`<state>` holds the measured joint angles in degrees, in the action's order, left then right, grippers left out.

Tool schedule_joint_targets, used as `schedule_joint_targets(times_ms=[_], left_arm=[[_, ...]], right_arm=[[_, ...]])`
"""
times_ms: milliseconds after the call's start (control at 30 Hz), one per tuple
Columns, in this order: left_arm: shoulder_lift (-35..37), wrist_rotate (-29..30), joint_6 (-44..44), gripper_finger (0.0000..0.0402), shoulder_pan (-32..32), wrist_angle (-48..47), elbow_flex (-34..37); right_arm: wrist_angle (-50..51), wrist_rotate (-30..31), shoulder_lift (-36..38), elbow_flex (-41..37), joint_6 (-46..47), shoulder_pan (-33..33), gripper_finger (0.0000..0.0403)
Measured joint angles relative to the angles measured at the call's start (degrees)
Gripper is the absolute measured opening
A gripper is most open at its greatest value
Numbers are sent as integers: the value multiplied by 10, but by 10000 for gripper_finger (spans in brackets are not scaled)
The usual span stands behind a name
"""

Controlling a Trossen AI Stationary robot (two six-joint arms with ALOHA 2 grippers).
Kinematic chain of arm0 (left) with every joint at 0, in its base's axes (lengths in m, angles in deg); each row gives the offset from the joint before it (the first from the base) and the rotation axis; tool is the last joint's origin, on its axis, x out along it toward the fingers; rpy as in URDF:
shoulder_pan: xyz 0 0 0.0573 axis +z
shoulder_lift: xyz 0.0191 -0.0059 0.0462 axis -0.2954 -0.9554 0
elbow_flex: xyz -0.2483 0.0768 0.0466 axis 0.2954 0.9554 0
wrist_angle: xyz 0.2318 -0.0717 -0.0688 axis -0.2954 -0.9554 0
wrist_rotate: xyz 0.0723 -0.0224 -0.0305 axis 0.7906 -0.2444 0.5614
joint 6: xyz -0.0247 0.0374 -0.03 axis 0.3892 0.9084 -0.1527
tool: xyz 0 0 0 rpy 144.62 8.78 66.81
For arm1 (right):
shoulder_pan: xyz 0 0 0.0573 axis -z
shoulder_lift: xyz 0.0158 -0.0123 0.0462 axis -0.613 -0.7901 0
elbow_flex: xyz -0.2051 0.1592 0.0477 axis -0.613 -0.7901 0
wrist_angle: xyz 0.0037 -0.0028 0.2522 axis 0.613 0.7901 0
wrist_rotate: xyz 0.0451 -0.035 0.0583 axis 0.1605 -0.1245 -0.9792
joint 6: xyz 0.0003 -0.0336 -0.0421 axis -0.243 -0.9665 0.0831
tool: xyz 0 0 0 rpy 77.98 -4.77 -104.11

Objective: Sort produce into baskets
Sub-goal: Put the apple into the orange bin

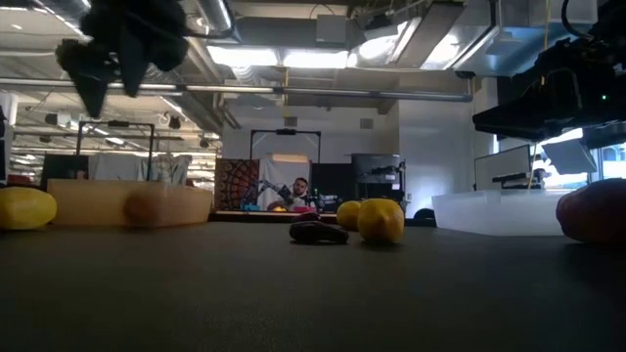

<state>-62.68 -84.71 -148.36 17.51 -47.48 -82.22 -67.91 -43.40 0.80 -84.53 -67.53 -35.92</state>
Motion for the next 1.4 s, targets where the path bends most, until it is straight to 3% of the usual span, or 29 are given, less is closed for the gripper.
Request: schedule_joint_targets(times_ms=[300,533,800,1133,1400], left_arm=[[0,24,-124,390,-72,-44,8],[-1,13,-320,390,-140,-50,48],[-1,-1,-482,390,-215,-53,83],[-1,-10,-603,390,-284,-49,150],[-1,-8,-650,390,-309,-41,213]], right_arm=[[0,-6,0,0,18,0,239],[0,-6,0,0,21,0,239],[-1,-6,0,0,36,0,239],[-1,-6,0,0,36,0,239],[-1,-6,0,0,36,0,239]])
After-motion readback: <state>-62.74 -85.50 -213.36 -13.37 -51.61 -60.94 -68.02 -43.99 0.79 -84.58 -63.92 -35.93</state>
